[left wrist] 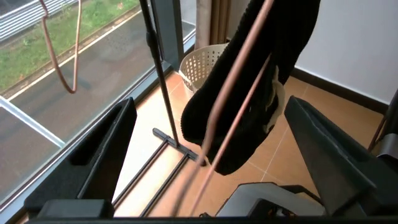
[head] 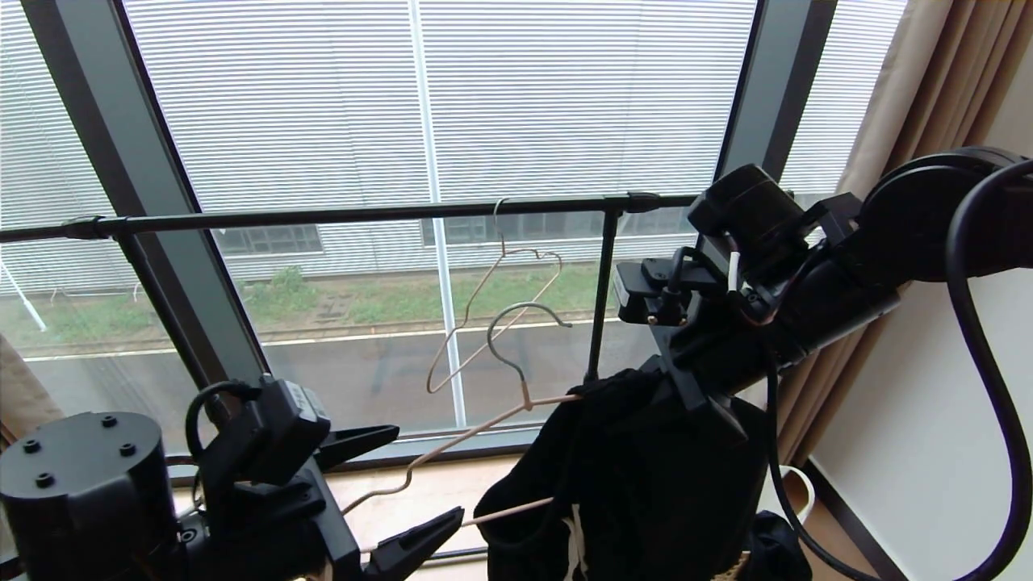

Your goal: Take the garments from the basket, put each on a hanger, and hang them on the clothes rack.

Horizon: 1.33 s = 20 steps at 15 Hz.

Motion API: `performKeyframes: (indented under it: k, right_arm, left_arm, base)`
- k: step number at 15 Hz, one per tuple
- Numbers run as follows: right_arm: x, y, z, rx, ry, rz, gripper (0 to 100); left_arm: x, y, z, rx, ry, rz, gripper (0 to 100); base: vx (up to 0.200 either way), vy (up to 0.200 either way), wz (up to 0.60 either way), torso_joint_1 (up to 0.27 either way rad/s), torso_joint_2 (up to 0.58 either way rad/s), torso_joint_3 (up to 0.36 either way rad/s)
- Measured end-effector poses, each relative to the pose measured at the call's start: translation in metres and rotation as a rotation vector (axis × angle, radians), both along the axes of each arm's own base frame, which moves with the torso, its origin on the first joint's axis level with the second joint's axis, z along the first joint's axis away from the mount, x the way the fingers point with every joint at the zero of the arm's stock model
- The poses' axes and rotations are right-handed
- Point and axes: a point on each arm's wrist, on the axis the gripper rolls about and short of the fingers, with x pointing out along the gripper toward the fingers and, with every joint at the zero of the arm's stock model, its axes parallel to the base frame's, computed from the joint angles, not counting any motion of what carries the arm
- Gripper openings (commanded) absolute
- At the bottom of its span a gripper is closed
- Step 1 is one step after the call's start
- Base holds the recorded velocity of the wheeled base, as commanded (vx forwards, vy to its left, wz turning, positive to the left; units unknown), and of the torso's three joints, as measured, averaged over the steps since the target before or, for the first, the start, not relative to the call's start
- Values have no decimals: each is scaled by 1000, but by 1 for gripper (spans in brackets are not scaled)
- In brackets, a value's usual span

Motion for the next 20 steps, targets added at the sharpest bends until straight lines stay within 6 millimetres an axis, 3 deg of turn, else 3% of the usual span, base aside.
performKeyframes:
  k: [3, 6, 11, 16, 20]
  right_arm:
    - [1, -13, 1, 25, 13, -15, 0]
    - [1, -24, 4, 43, -19, -36, 0]
    - [-10, -33, 7, 133, -80, -18, 0]
    - [-19, -43, 22, 209, -142, -10, 0]
    - [-24, -44, 30, 223, -170, -5, 0]
  left_arm:
    - [-5, 25, 9, -101, 19, 11, 100]
    - [3, 56, 17, -232, 90, 34, 100]
    - [52, 88, 15, -401, 291, 95, 100]
    - [108, 88, -21, -446, 494, 132, 100]
    - [125, 59, -48, -414, 599, 58, 100]
  base:
    - [0, 0, 0, 0, 0, 0]
    - [0, 0, 0, 0, 0, 0]
    - [0, 0, 0, 0, 0, 0]
    - [0, 0, 0, 0, 0, 0]
    - [0, 0, 0, 0, 0, 0]
